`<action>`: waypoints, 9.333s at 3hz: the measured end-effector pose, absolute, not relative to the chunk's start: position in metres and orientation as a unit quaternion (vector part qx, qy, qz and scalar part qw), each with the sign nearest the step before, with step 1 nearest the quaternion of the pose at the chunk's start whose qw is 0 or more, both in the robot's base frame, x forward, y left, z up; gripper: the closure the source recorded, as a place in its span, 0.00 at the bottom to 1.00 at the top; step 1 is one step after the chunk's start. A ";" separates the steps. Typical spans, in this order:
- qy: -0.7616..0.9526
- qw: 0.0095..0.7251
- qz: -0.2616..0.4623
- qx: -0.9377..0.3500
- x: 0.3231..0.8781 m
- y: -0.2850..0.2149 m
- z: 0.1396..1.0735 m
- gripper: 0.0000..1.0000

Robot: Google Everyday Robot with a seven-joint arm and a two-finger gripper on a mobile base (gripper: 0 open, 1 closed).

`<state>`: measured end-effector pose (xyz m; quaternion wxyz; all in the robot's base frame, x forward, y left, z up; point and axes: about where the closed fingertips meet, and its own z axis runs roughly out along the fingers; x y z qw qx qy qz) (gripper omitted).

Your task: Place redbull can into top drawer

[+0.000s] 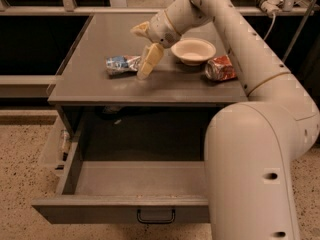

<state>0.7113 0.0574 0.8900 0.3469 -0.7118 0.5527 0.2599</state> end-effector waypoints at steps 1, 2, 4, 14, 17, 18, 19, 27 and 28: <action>0.554 0.337 0.281 -0.707 0.713 0.065 0.874 0.00; 0.560 0.327 0.295 -0.702 0.712 0.069 0.861 0.00; 0.560 0.327 0.295 -0.702 0.712 0.069 0.860 0.43; 0.734 0.489 0.255 -0.395 0.479 -0.006 1.006 1.00; 0.819 0.423 0.231 -0.311 0.442 -0.045 0.885 1.00; 0.839 0.409 0.245 -0.264 0.453 -0.057 0.846 1.00; 0.858 0.390 0.255 -0.219 0.464 -0.069 0.801 1.00; 0.904 0.331 0.251 -0.101 0.462 -0.099 0.685 0.00; 0.904 0.331 0.251 -0.101 0.462 -0.099 0.685 0.00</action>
Offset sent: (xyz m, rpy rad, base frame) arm -0.0001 0.0073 -0.0408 0.0119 0.1260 0.0136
